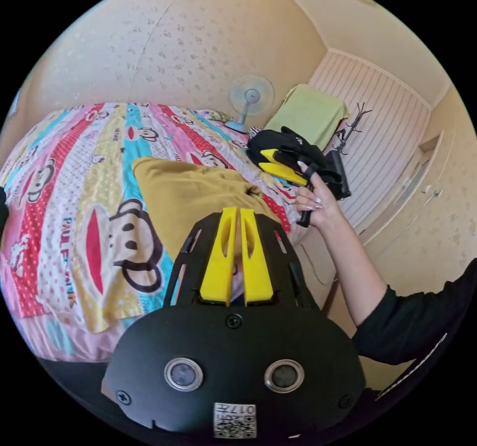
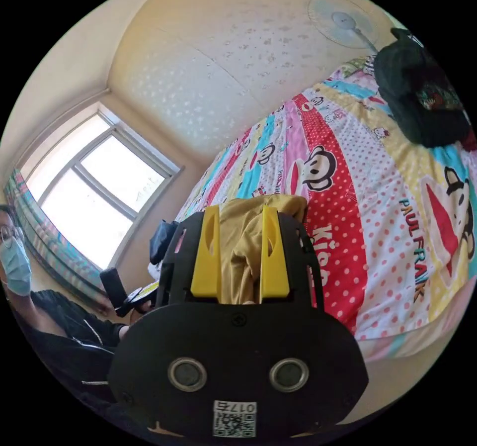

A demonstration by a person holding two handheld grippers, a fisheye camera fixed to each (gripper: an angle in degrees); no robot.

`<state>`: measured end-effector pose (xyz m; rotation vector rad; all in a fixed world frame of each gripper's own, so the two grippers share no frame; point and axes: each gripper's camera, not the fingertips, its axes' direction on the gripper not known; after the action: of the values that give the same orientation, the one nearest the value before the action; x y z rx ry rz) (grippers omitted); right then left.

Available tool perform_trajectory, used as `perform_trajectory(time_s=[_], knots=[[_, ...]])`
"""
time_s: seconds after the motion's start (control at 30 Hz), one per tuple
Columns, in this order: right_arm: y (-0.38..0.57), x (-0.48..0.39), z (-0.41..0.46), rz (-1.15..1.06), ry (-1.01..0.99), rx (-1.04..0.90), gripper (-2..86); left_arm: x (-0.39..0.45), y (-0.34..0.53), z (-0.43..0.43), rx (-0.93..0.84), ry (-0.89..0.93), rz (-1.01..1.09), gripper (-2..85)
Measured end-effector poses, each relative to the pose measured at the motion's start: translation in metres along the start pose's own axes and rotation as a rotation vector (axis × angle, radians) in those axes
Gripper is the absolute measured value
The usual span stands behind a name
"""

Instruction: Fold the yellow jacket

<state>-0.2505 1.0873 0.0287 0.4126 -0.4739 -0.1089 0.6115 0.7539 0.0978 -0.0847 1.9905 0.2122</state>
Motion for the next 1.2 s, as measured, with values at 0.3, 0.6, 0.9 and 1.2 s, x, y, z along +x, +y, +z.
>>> perform_trajectory(time_s=[0.3,0.6,0.9,1.2], knots=[[0.034,0.052,0.028,0.203,0.202,-0.134,0.5,0.009,0.04,0.047,-0.13,-0.127,0.126,5.6],[0.079,0.003,0.017,0.203,0.358,-0.087,0.2,-0.014,0.033,0.054,-0.231,-0.113,0.048,7.2],[0.108,0.044,-0.012,0.315,0.206,0.062,0.2,-0.074,0.034,0.001,-0.015,0.007,-0.182,8.2],[0.104,0.074,-0.037,0.333,0.127,0.049,0.4,-0.146,0.047,0.058,-0.2,0.26,-0.432,12.2]])
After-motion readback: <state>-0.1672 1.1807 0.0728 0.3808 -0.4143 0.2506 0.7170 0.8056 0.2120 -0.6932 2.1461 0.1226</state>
